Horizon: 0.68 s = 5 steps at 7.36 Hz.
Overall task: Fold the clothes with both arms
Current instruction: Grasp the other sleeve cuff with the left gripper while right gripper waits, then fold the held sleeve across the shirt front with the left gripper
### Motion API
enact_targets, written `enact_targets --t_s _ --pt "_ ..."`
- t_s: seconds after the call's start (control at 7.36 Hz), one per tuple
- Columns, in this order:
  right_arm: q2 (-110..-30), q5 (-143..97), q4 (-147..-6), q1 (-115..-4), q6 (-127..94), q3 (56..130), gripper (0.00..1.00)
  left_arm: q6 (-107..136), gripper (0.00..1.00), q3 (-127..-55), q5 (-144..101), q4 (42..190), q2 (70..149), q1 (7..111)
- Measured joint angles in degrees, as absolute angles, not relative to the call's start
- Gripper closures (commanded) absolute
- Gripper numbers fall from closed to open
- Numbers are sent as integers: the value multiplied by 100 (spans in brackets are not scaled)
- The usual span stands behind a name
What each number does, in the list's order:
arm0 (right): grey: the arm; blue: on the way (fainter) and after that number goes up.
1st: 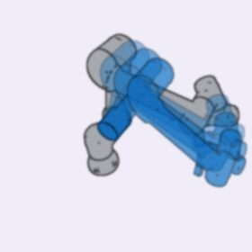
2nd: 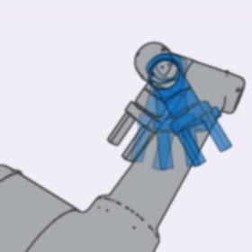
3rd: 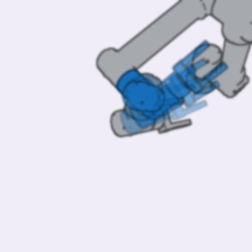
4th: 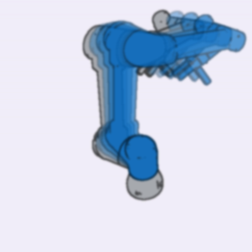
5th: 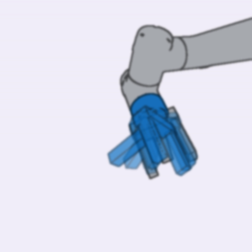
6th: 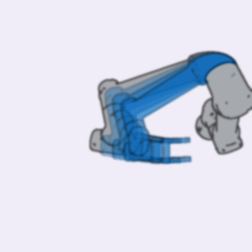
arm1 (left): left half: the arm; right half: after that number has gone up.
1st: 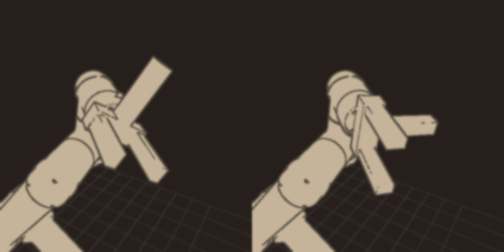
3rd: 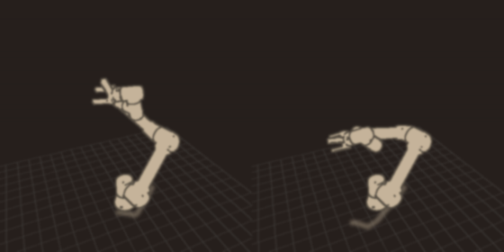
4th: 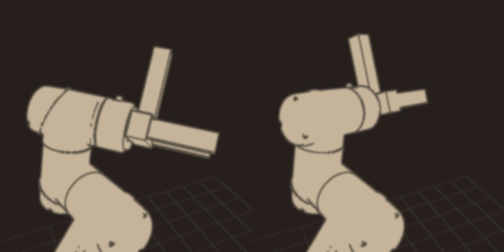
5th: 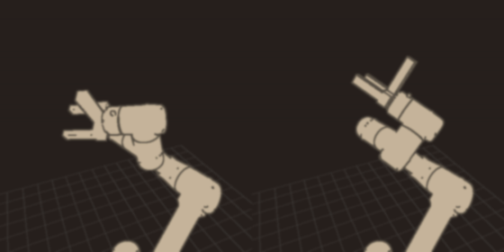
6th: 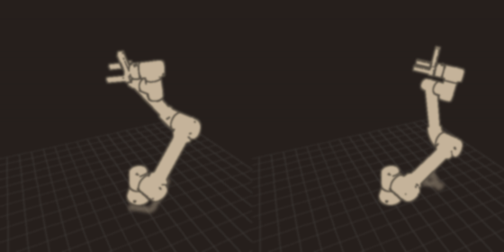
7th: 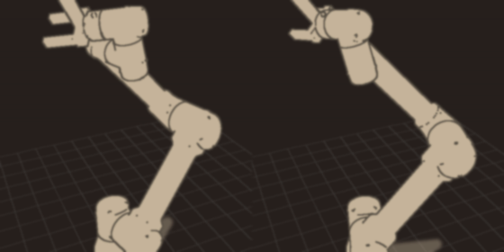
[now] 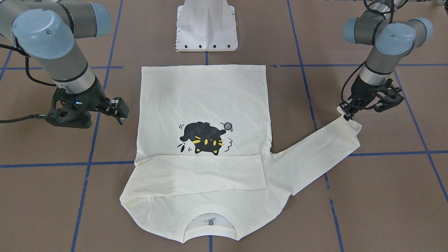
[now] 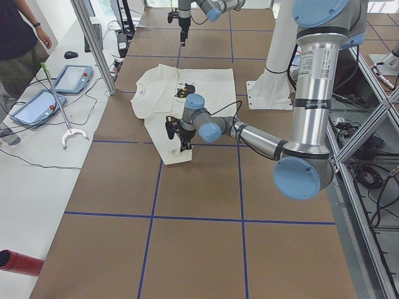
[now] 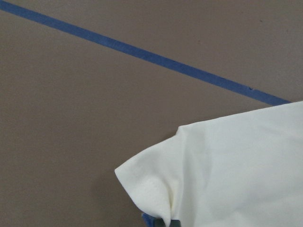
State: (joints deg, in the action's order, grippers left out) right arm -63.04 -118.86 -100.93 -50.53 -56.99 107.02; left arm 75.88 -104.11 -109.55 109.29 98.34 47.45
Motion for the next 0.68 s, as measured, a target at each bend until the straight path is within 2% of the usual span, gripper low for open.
enact_targets --t_s 0.27,0.68 --pt "-6840 -11947 -10092 -5172 -5644 11044 0 7600 100 -10258 -10971 9919 11210 4725" --pt "-7505 -11937 -10077 -5208 -5556 11408 0 7841 100 -9106 -10982 9624 13252 4689"
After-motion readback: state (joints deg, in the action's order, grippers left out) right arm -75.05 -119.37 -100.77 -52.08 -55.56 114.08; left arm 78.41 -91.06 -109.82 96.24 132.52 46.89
